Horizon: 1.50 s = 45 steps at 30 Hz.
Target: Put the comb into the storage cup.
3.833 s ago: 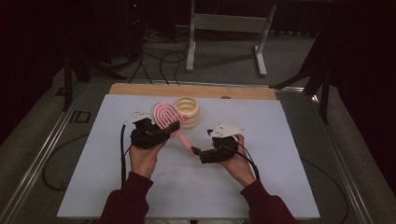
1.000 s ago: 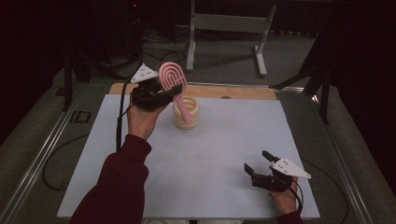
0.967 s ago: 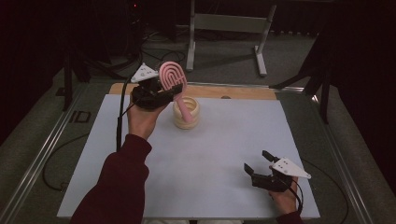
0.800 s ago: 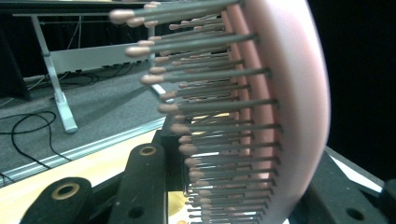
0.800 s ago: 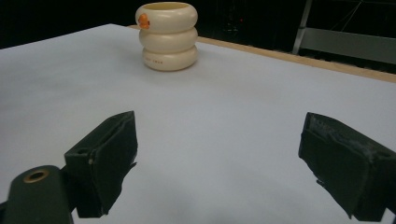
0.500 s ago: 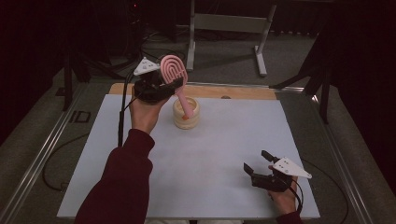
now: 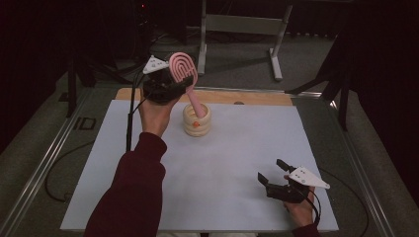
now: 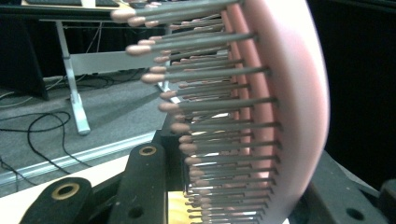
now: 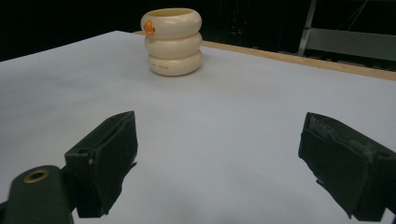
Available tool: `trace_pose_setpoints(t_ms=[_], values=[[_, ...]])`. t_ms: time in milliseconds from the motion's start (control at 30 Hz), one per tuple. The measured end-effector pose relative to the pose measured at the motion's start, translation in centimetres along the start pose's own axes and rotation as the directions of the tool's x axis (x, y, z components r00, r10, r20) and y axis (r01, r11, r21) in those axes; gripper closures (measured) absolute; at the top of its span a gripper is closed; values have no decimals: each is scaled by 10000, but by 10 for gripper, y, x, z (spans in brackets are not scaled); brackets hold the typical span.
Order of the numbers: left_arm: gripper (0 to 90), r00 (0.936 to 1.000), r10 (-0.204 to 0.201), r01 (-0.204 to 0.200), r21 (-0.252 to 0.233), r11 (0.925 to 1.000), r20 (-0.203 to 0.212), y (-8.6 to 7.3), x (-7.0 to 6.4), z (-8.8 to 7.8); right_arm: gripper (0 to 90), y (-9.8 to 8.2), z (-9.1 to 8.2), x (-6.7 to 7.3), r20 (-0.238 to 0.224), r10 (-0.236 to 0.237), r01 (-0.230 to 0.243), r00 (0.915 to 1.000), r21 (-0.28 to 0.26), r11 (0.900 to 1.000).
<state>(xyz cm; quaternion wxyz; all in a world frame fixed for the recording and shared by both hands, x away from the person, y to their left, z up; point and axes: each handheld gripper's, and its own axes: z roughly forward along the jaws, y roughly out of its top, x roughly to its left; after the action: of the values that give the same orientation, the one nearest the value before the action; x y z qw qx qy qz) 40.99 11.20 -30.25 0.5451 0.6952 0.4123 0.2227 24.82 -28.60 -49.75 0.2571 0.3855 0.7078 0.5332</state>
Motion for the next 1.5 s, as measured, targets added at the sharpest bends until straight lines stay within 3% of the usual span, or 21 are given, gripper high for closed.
trace_pose_setpoints(t_ms=[233,667,900,1500], values=[[635,9993,-292,290,-73,9996,-250,-1,6,6,128,0,0,-1,-32,98,-98,9999,-39,9999],[634,9964,-585,570,-253,9981,-608,-6,4,19,128,0,-1,-2,-96,144,-144,9999,-35,9999],[634,9965,-428,410,-268,9988,-714,-10,1,25,128,0,-1,-1,-105,181,-182,9998,-46,9998],[634,9948,-602,583,-245,9980,-823,-18,1,44,126,0,-2,-3,-126,249,-250,9996,-83,9997]])
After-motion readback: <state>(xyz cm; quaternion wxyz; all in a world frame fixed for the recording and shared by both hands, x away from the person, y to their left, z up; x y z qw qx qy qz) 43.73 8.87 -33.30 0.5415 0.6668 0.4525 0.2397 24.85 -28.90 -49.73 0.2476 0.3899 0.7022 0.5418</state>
